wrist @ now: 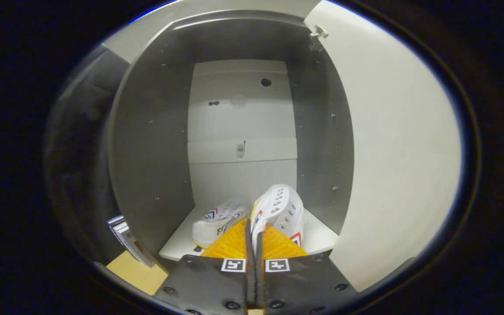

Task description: Open the shoe cabinet door, grab the shoes and put them into the shoe cabinet, then close the shoe cabinet door.

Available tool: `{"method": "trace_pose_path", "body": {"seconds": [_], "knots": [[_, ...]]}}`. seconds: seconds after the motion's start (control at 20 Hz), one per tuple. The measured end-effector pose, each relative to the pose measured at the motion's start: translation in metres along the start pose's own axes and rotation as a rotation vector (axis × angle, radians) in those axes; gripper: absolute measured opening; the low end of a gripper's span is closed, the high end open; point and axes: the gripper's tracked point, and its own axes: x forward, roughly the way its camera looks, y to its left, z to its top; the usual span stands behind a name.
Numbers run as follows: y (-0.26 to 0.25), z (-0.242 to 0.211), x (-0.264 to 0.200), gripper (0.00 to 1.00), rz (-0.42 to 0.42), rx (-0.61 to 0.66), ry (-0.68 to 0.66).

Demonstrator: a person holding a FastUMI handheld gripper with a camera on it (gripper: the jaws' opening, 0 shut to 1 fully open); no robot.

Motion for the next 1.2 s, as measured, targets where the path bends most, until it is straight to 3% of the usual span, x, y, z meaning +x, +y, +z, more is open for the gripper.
{"method": "trace_pose_path", "body": {"seconds": [0.65, 1.2], "knots": [[-0.011, -0.012, 0.114, 0.02, 0.025, -0.067, 0.082], [-0.01, -0.043, 0.155, 0.03, 0.021, -0.143, 0.172]]}}
